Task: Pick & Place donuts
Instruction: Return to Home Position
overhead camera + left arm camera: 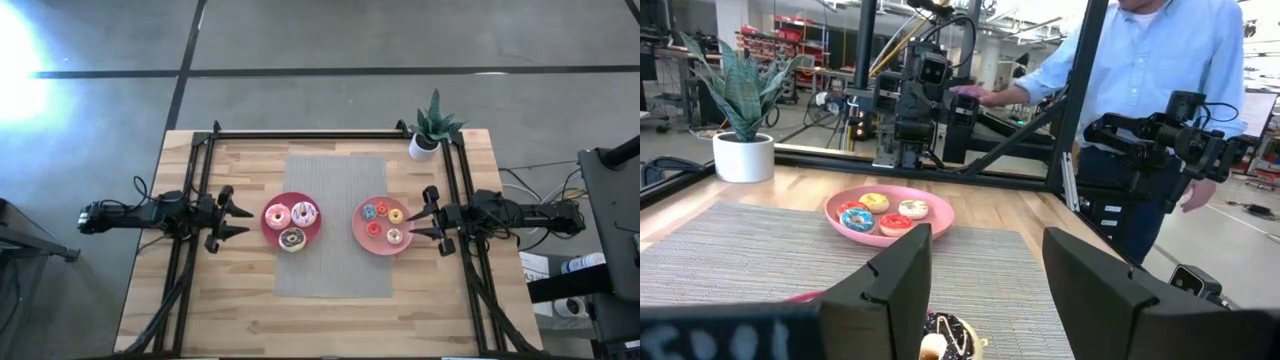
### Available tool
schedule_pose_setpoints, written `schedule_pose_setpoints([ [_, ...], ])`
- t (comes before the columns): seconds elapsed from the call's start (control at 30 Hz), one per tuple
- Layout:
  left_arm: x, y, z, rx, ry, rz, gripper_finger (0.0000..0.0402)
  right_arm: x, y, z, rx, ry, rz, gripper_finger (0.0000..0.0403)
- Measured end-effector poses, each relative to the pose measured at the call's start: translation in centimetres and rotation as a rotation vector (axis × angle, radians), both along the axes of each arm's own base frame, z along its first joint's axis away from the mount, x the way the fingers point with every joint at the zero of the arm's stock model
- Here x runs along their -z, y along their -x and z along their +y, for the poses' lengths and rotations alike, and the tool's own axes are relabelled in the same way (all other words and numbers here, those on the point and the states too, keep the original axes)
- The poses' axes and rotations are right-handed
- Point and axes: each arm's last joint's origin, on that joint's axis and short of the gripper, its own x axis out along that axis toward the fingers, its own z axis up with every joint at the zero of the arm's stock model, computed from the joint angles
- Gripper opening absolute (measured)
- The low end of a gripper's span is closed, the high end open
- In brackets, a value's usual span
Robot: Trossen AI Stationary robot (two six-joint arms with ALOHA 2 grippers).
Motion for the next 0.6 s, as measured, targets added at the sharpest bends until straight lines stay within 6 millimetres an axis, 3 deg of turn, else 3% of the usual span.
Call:
schedule_pose_setpoints([
  [0.6, 0.0, 0.0, 0.0, 0.0, 0.0, 0.001, 0.0167, 0.0, 0.0, 0.0, 0.0, 0.0, 0.0, 0.0123],
])
